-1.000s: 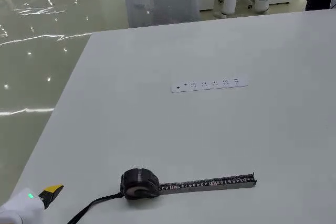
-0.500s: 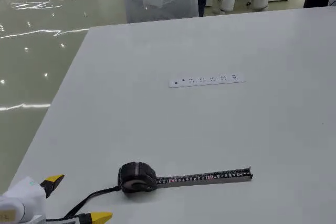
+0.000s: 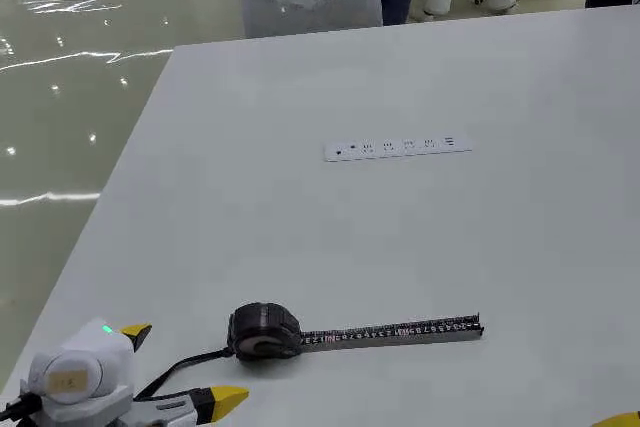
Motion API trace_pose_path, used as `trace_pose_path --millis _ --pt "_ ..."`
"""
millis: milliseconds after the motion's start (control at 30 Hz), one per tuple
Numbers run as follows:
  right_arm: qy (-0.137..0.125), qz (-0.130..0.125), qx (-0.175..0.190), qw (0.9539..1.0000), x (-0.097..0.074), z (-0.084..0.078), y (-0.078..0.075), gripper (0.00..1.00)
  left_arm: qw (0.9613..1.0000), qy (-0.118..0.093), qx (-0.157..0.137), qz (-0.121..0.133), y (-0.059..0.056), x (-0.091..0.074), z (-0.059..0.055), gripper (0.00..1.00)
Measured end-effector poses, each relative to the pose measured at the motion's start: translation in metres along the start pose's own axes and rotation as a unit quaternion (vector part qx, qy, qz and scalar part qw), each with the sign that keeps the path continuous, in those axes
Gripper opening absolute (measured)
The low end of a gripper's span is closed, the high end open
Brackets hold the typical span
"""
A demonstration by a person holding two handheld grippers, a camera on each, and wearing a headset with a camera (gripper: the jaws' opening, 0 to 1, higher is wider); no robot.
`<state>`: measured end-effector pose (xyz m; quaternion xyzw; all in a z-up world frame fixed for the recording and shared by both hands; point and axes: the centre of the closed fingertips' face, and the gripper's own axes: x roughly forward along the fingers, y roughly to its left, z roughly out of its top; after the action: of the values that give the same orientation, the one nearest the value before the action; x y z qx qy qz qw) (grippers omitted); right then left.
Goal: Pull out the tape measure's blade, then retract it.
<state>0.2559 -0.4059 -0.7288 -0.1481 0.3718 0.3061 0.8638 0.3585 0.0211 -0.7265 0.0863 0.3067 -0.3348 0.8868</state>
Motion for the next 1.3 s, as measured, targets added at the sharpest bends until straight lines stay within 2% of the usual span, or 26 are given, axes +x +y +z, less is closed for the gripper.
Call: trace_pose_path --millis 167,333,467,533,800,867,933,1167,1300 --pt "0.007 0.014 -0.021 0.9997 0.006 0.008 0.004 0.99 0.9998 0.007 -0.006 0.018 -0.003 0.010 0.003 0.98" --pt "0.018 0.022 -0.055 0.9981 0.013 0.015 0.001 0.99 0.9994 0.000 -0.024 0.025 -0.009 0.017 0.010 0.98" --pt "0.018 0.025 -0.065 0.9974 0.017 0.026 -0.003 0.99 0.9991 -0.007 -0.021 0.035 -0.013 0.022 0.017 0.99" --pt "0.017 0.026 -0.074 0.9968 0.019 0.032 -0.005 0.99 0.9988 -0.014 -0.030 0.038 -0.016 0.023 0.021 0.99" --pt "0.029 0.032 -0.111 0.9929 0.027 0.039 -0.004 0.99 0.9969 -0.017 -0.052 0.055 -0.022 0.028 0.019 0.99" --pt "0.029 0.034 -0.111 0.9929 0.028 0.041 -0.004 0.99 0.9958 -0.021 -0.041 0.079 -0.017 0.027 0.020 0.99" --pt "0.031 0.040 -0.113 0.9923 0.031 0.044 -0.002 0.99 0.9952 -0.021 -0.041 0.087 -0.017 0.026 0.020 0.99" --pt "0.040 0.063 -0.156 0.9850 0.041 0.053 0.003 0.99 0.9943 -0.030 -0.058 0.084 -0.022 0.033 0.024 0.99" --pt "0.038 0.064 -0.172 0.9822 0.047 0.060 0.001 0.99 0.9939 -0.031 -0.070 0.080 -0.026 0.039 0.021 0.99"
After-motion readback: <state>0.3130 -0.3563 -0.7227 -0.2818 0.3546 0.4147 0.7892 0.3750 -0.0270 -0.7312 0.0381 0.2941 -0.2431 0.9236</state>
